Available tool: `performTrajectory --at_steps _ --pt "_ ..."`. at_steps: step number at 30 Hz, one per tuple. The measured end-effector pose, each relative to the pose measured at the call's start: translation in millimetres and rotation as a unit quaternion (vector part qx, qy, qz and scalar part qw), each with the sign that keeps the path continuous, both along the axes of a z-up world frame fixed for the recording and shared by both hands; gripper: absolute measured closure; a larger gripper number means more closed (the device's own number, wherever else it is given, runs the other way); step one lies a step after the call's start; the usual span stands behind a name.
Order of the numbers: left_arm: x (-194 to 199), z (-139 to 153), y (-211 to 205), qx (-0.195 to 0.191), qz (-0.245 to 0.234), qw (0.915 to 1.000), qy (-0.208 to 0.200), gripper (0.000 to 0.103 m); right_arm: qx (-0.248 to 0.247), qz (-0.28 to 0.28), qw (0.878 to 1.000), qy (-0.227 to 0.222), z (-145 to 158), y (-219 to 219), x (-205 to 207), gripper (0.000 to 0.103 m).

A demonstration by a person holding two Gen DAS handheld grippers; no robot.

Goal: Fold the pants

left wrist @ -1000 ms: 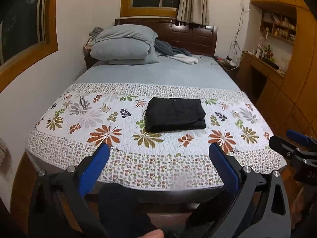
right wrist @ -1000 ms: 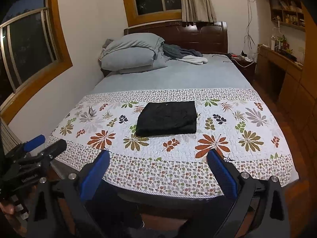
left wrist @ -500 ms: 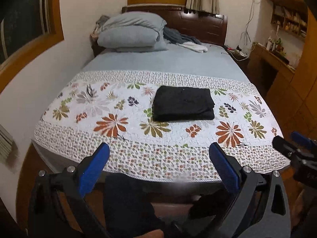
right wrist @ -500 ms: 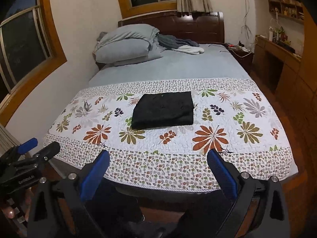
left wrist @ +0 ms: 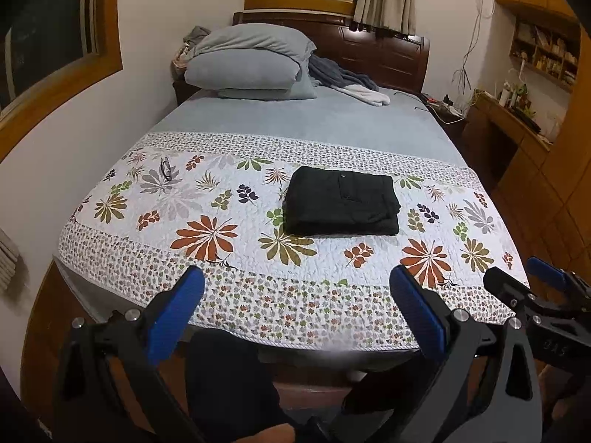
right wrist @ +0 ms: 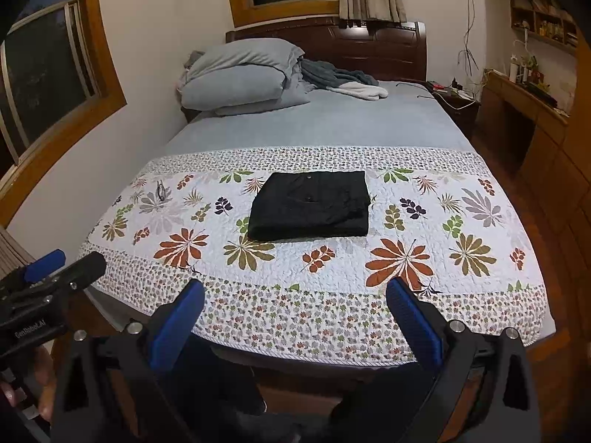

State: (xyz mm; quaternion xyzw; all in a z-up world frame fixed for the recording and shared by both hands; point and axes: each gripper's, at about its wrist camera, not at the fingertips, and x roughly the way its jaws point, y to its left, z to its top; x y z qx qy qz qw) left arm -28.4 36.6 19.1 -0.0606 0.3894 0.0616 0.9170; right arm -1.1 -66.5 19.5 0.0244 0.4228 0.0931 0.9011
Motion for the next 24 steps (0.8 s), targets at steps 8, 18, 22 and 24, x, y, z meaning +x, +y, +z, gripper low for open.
performTrajectory --at_steps 8,18,22,24 --pt "2.4 1.1 -3.0 0.005 0.001 1.0 -0.003 0.003 0.004 0.0 1.0 -0.001 -0.3 -0.2 1.8 0.004" --pt "1.3 4.6 -11.0 0.019 -0.003 0.9997 -0.013 0.003 0.005 -0.002 1.0 -0.001 -2.1 -1.6 0.7 0.004" --pt "1.2 6.1 -12.5 0.022 -0.003 0.9996 -0.015 0.003 0.005 -0.002 1.0 -0.001 -2.1 -1.5 0.6 0.004" --pt "0.9 6.1 -13.0 0.022 -0.003 0.9996 -0.016 0.003 0.004 -0.003 1.0 -0.001 -2.6 -1.7 0.3 0.004"
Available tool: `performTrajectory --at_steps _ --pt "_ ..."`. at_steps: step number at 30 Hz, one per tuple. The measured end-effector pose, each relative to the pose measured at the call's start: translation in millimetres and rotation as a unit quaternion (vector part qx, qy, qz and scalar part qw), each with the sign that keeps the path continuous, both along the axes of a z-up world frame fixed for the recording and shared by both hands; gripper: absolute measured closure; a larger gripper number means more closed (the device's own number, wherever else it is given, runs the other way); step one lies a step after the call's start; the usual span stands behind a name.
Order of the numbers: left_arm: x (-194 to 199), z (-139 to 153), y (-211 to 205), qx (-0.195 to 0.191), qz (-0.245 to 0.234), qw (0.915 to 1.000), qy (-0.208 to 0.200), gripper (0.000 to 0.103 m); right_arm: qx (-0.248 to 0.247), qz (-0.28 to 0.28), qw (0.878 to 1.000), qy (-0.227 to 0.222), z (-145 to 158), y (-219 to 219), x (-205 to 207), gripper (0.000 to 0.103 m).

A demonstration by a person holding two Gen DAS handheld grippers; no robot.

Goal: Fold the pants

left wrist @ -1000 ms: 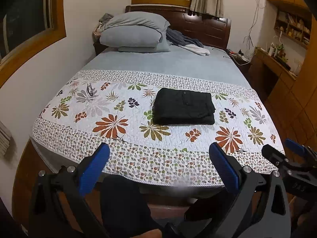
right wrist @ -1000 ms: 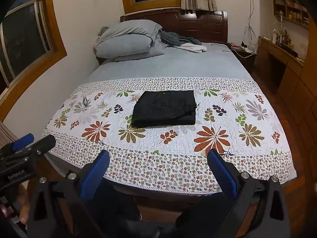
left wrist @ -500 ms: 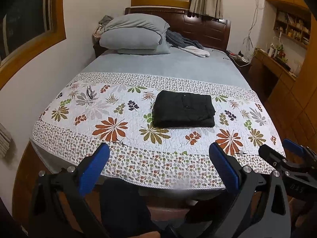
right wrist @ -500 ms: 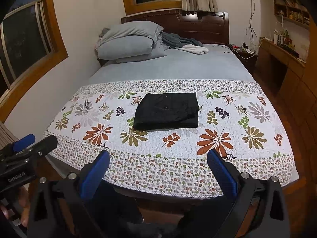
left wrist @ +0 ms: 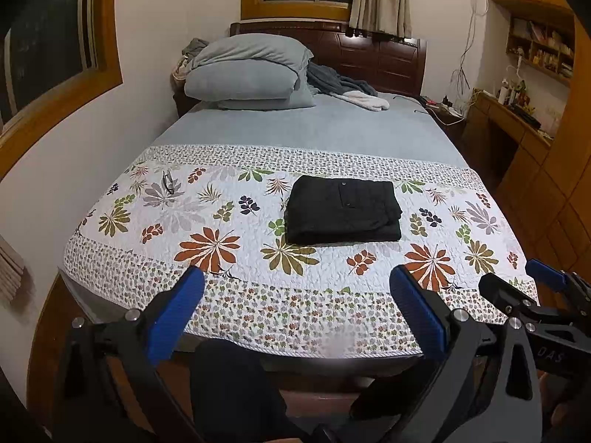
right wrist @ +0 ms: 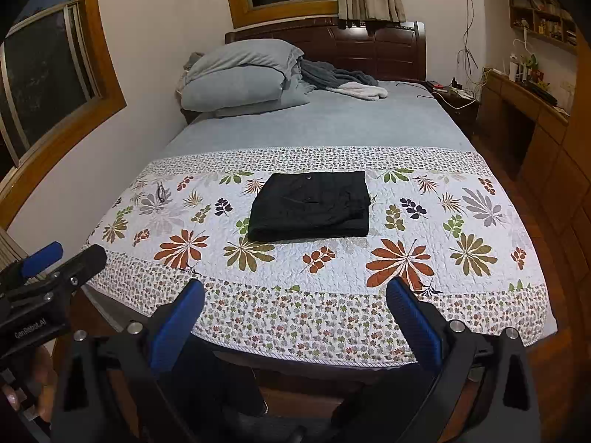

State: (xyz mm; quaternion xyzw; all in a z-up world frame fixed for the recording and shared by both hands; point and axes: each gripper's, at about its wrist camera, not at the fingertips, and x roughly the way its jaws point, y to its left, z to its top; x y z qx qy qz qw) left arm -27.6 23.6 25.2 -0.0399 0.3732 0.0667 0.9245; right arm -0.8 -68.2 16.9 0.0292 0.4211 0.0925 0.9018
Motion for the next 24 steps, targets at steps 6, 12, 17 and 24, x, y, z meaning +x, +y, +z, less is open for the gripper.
performTrajectory --at_steps 6,12,17,24 --pt "-1.1 1.9 -0.2 0.006 0.0 0.9999 -0.01 0.003 -0.001 0.0 1.0 -0.001 -0.1 -0.2 -0.6 0.004" --pt "-1.7 2.7 -0.9 0.007 0.0 0.9999 -0.016 0.003 -0.002 0.0 1.0 -0.001 0.2 -0.4 -0.8 0.004" --pt "-2.2 3.8 0.3 0.001 -0.002 0.9999 -0.017 0.003 -0.003 -0.001 1.0 -0.003 1.7 -2.0 -0.2 0.004" --pt "-1.7 2.9 3.9 -0.008 0.0 0.9999 -0.008 0.003 -0.003 0.0 1.0 -0.002 2.3 -3.3 -0.6 0.004"
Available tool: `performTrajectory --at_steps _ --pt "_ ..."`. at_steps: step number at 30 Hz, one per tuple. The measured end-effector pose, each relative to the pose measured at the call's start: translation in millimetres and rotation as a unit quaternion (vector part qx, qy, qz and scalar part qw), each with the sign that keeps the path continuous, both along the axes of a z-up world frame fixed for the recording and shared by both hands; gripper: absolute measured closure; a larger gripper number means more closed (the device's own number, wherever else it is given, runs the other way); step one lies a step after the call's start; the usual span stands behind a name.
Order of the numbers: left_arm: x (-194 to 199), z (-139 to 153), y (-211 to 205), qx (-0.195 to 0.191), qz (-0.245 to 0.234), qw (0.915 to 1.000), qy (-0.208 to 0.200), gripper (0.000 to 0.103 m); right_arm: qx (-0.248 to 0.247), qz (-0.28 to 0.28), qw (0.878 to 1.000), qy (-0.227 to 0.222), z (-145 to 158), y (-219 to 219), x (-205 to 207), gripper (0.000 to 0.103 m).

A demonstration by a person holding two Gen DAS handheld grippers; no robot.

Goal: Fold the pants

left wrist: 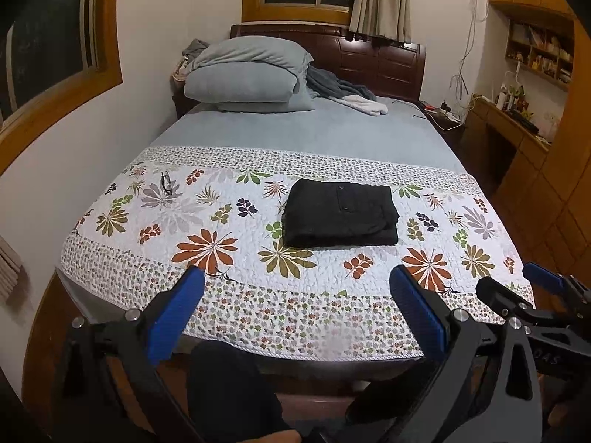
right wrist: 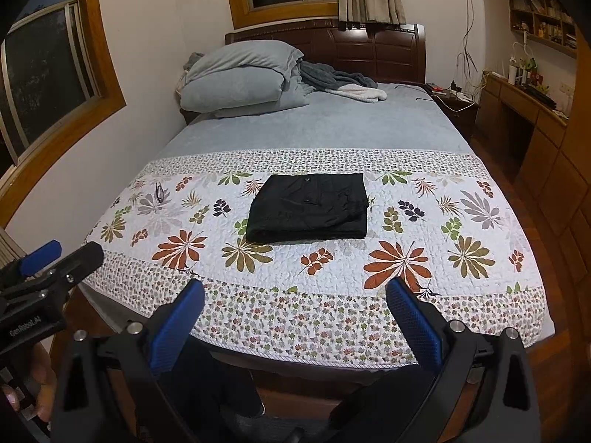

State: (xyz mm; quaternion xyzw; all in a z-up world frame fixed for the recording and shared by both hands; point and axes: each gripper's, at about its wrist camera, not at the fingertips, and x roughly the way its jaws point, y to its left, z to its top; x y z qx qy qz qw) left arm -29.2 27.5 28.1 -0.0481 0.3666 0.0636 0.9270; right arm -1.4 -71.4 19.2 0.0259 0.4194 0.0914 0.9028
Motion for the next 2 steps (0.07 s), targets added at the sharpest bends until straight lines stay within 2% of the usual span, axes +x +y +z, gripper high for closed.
performTrajectory --at_steps 2 --pt "-0.6 0.5 -0.9 0.001 -0.002 1.0 -0.001 0.003 0.001 0.0 1.0 0.0 0.0 0.1 -0.1 0.004"
